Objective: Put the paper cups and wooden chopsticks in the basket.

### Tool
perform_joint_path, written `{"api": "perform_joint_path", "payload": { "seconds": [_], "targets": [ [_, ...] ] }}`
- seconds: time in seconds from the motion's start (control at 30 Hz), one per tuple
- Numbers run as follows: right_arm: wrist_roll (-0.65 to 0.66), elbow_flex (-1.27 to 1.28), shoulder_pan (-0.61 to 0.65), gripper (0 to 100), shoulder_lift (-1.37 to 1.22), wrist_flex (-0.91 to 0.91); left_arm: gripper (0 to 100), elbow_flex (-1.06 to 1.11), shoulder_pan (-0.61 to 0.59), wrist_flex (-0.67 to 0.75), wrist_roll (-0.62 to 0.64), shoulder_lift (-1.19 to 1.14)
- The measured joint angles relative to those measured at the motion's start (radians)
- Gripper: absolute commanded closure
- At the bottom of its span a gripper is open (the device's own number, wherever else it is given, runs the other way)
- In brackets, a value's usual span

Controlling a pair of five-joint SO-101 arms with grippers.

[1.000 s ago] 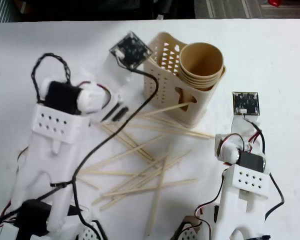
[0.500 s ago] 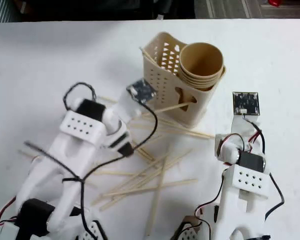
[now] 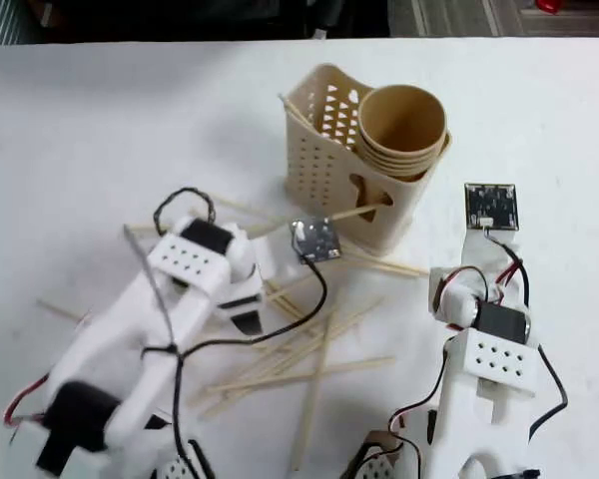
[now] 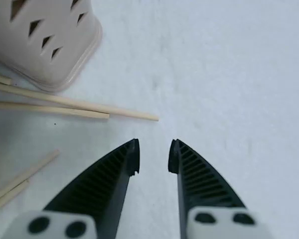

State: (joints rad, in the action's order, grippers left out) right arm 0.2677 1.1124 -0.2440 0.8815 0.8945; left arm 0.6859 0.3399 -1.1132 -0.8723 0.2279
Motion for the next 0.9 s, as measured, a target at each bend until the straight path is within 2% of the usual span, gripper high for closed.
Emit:
{"api": "perform_joint_path", "payload": {
  "seconds": [0.27,0.43,0.53,0.63,0.9],
  "targets": [
    [0.000,0.000,0.000,88.9,0.000,0.000,69,-0.264,0.002,-0.040,-0.003,-0.353],
    [0.008,0.000,0.000,88.9,0.000,0.000,77,-0.397,0.002,-0.071,-0.003,-0.509],
    [0.031,0.000,0.000,88.9,0.000,0.000,84,-0.440,0.002,-0.107,-0.015,-0.539],
    [0.037,0.000,0.000,88.9,0.000,0.000,90,-0.448,-0.003,-0.147,-0.083,-0.549],
    [0.040,0.000,0.000,88.9,0.000,0.000,96,-0.427,-0.003,-0.235,-0.158,-0.552]
  ]
}}
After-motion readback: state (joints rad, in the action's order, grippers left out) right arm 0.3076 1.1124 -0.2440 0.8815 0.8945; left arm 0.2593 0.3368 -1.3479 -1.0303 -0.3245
